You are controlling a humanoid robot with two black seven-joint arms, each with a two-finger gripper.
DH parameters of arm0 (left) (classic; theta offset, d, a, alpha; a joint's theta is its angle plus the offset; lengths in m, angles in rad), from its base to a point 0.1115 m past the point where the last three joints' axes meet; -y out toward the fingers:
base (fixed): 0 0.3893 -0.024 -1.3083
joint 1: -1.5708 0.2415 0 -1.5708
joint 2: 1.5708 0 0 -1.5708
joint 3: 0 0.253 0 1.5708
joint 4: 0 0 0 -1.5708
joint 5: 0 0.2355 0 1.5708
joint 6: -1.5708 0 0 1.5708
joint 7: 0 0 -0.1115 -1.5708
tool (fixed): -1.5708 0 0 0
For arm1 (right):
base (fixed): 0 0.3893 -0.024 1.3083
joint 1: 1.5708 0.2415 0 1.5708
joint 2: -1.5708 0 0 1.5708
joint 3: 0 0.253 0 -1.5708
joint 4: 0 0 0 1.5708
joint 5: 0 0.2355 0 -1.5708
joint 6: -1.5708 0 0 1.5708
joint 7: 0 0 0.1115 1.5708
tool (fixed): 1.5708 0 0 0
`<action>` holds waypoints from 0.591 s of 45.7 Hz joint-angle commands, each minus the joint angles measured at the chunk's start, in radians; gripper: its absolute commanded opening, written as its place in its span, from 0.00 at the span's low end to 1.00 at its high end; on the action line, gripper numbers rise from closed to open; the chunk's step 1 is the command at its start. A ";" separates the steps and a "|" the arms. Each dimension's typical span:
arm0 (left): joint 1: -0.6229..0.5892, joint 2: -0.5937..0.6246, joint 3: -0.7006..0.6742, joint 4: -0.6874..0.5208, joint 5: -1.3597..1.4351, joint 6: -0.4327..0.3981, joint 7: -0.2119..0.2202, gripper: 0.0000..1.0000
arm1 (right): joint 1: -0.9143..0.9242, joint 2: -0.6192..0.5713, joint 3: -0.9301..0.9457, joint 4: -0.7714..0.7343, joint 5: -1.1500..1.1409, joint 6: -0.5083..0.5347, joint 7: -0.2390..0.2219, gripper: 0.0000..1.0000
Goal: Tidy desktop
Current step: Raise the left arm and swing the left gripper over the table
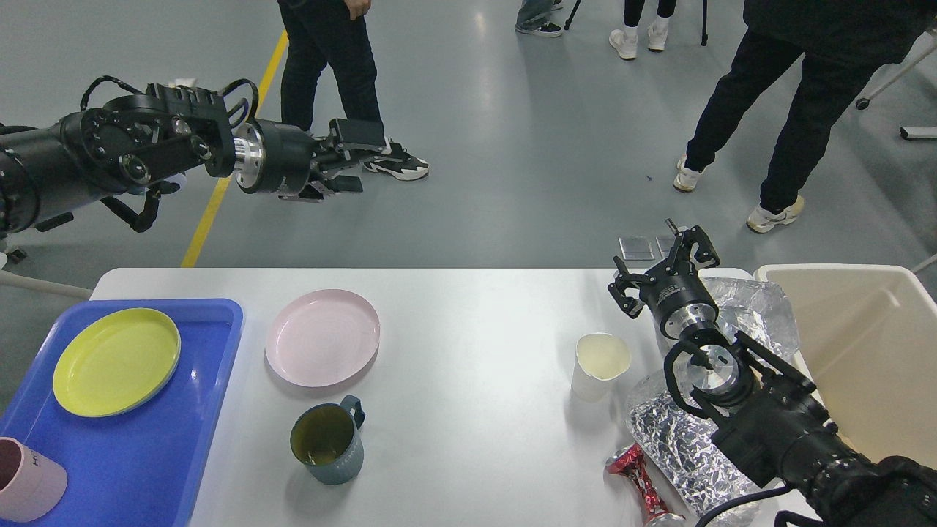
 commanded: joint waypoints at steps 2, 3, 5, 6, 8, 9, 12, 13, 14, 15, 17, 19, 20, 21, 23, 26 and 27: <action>-0.178 0.020 0.068 -0.240 0.000 -0.016 0.000 0.96 | 0.000 0.000 0.000 0.000 0.000 -0.001 0.000 1.00; -0.191 0.019 0.078 -0.257 0.000 -0.016 0.000 0.96 | 0.000 0.000 0.000 -0.001 0.000 -0.001 0.000 1.00; -0.204 0.014 0.088 -0.273 0.000 -0.017 0.000 0.96 | 0.000 0.000 0.000 -0.001 0.000 -0.001 0.000 1.00; -0.204 0.006 0.095 -0.273 0.000 -0.016 0.000 0.96 | 0.000 0.000 0.000 -0.001 0.000 0.001 0.000 1.00; -0.205 -0.004 0.108 -0.274 0.000 -0.017 0.000 0.96 | 0.000 0.000 0.000 -0.001 0.000 0.001 0.000 1.00; -0.208 -0.010 0.118 -0.274 0.000 -0.017 0.000 0.96 | 0.000 0.000 0.000 -0.001 0.000 -0.001 0.000 1.00; -0.218 -0.035 0.144 -0.282 0.000 -0.016 0.000 0.96 | 0.000 0.000 0.000 -0.001 0.000 -0.001 0.000 1.00; -0.221 -0.041 0.154 -0.285 0.000 -0.017 0.000 0.96 | 0.000 0.000 0.000 -0.001 -0.001 0.001 0.000 1.00; -0.227 -0.044 0.170 -0.285 0.000 -0.016 0.000 0.96 | 0.001 0.000 0.000 -0.001 0.000 0.001 0.000 1.00; -0.231 -0.047 0.190 -0.285 0.000 -0.016 0.000 0.96 | 0.000 0.000 0.000 -0.001 0.000 -0.001 0.000 1.00; -0.244 -0.056 0.231 -0.285 0.000 -0.016 0.000 0.96 | 0.000 0.000 0.000 -0.001 0.000 -0.001 0.000 1.00; -0.247 -0.076 0.274 -0.285 0.000 -0.017 0.000 0.96 | 0.000 0.000 0.000 -0.001 0.000 -0.001 0.000 1.00; -0.247 -0.087 0.289 -0.287 0.000 -0.017 0.000 0.96 | 0.001 0.000 0.000 -0.001 0.000 -0.001 0.000 1.00; -0.245 -0.110 0.303 -0.288 0.000 -0.017 -0.002 0.96 | 0.001 0.000 0.000 -0.001 0.000 -0.001 0.000 1.00; -0.242 -0.130 0.305 -0.288 -0.002 -0.017 -0.002 0.96 | 0.000 0.000 0.000 -0.001 0.000 -0.001 0.000 1.00; -0.244 -0.159 0.303 -0.288 -0.002 -0.017 -0.002 0.96 | 0.000 0.000 0.000 -0.001 0.000 -0.001 0.000 1.00; -0.244 -0.167 0.303 -0.288 -0.003 -0.017 -0.002 0.96 | 0.001 0.000 0.000 -0.001 0.000 -0.001 0.000 1.00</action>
